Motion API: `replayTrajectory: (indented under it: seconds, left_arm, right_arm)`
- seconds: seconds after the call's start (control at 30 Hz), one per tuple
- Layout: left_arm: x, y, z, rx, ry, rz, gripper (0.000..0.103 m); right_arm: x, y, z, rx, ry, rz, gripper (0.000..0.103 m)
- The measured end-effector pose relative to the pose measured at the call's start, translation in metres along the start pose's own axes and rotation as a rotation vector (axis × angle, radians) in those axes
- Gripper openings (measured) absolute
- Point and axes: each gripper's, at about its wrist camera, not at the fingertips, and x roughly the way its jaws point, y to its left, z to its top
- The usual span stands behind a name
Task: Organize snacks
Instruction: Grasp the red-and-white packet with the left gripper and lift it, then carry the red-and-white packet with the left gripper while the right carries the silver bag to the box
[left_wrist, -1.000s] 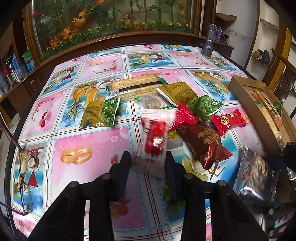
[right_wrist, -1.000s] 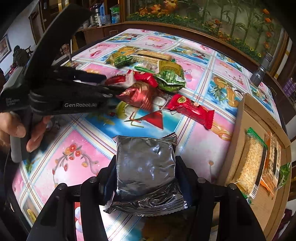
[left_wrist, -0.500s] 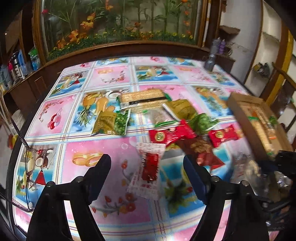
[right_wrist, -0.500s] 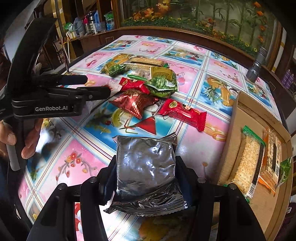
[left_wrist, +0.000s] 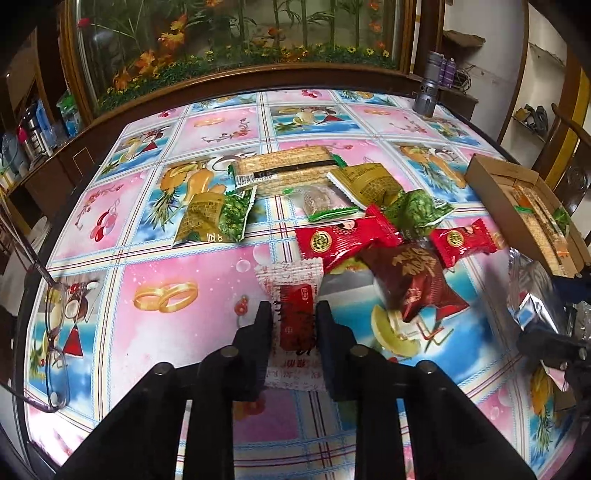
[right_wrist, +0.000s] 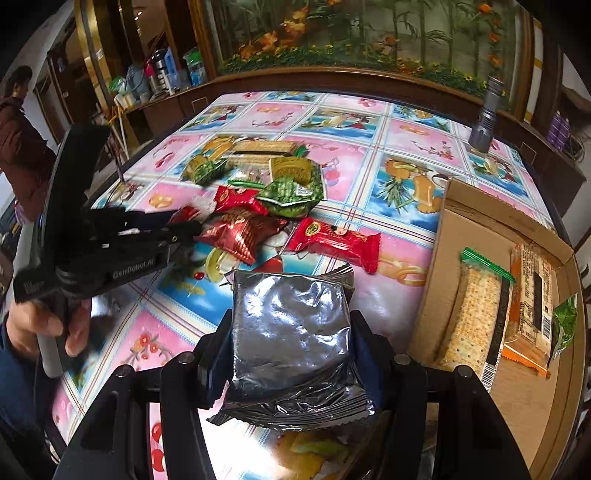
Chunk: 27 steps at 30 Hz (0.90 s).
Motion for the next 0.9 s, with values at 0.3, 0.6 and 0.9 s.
replayTrajectory:
  seconds: [0.3, 0.6, 0.9]
  left_arm:
    - [-0.029, -0.008, 0.002, -0.028, -0.129, -0.025, 0.022]
    - [-0.041, -0.036, -0.003, 0.060, -0.194, -0.024, 0.022]
    - [-0.043, -0.051, -0.009, 0.141, -0.236, 0.069, 0.022]
  right_arm:
    - [-0.008, -0.012, 0.004, 0.058, -0.055, -0.004, 0.063]
    - [-0.011, -0.017, 0.006, 0.076, -0.080, -0.023, 0.063]
    - [-0.011, -0.019, 0.006, 0.086, -0.084, -0.021, 0.063]
